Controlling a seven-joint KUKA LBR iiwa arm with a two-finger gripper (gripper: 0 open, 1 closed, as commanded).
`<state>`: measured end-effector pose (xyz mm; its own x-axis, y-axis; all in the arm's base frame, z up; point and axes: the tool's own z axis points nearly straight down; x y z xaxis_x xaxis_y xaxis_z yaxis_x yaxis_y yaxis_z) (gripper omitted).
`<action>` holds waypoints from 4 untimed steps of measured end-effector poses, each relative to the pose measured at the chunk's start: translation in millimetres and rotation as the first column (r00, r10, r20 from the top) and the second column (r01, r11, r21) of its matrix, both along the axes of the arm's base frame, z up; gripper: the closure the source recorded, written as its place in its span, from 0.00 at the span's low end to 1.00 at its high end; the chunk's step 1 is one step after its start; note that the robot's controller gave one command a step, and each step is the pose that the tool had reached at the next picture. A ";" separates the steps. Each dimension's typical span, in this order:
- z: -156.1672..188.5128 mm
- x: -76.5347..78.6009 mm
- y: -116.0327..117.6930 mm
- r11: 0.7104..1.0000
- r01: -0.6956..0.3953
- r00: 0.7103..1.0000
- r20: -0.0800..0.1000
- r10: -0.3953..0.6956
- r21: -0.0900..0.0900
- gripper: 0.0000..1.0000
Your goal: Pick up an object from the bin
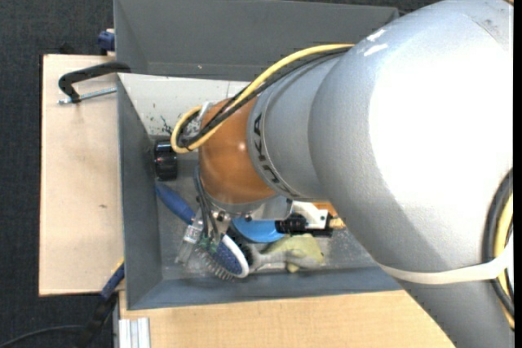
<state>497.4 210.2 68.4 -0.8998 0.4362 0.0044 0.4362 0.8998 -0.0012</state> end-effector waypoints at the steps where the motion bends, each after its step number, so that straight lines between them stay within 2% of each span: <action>1: 0.4 0.0 0.9 1.000 -0.001 1.000 0.003 0.001 0.001 0.00; 2: 0.9 1.5 -0.3 1.000 0.001 1.000 0.008 -0.001 0.000 1.00; 3: 73.5 3.1 0.9 1.000 0.000 1.000 0.011 0.000 0.004 1.00; 4: 81.9 3.6 1.7 1.000 -0.002 1.000 0.007 0.001 0.002 1.00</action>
Offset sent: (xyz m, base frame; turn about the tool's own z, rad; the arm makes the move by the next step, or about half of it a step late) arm 0.0000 0.0000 0.0000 0.0000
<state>500.9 211.8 150.3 -0.9005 0.4349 -0.0009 0.4348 0.9005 0.0034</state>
